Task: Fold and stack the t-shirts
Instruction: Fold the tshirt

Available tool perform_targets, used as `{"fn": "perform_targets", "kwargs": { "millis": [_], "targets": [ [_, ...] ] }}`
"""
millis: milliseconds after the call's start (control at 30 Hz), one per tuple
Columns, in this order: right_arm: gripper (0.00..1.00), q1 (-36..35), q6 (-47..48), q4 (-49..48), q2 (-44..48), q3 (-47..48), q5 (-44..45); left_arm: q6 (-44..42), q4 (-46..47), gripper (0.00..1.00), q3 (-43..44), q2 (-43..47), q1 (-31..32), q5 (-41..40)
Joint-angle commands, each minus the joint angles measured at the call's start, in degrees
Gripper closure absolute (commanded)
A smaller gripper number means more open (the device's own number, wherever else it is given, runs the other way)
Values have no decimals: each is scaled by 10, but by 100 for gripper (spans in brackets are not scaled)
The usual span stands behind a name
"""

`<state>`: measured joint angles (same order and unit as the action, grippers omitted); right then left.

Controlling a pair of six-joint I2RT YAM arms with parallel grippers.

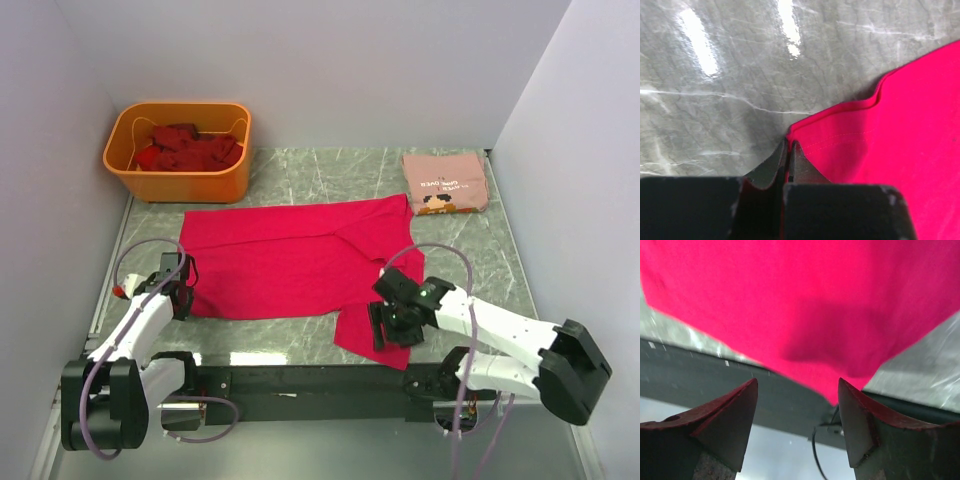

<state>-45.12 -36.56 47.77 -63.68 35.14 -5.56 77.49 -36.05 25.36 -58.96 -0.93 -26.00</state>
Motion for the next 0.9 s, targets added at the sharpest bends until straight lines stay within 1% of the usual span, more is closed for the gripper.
{"fn": "perform_targets", "kwargs": {
  "millis": [0, 133, 300, 533, 633, 667, 700, 733, 867],
  "targets": [
    [29, -32, -55, 38, 38, -18, -9, -10, 16, 99, -11, 9, 1, 28],
    [32, -45, -66, 5, 24, -33, -8, -9, 11, 99, -13, 17, 1, 22],
    [34, -72, -74, -26, -7, -31, 0, -4, -22, 99, -7, 34, 1, 15],
    [36, -81, -93, -35, -71, -45, 55, 13, -59, 99, -4, 68, 1, 17],
    [49, -83, -114, -38, -86, -41, 78, 31, -89, 99, 8, 68, 1, 18],
    [64, -82, -120, -36, -87, -37, 85, 34, -94, 99, 17, 68, 1, 17],
    [73, -82, -122, -30, -87, -32, 105, 32, -96, 99, 21, 69, 1, 13],
    [78, -82, -123, -23, -89, -27, 114, 35, -105, 99, 23, 70, 1, 10],
    [89, -82, -122, 16, -89, 1, 144, 28, -109, 99, 32, 77, 1, 16]
  ]
}}
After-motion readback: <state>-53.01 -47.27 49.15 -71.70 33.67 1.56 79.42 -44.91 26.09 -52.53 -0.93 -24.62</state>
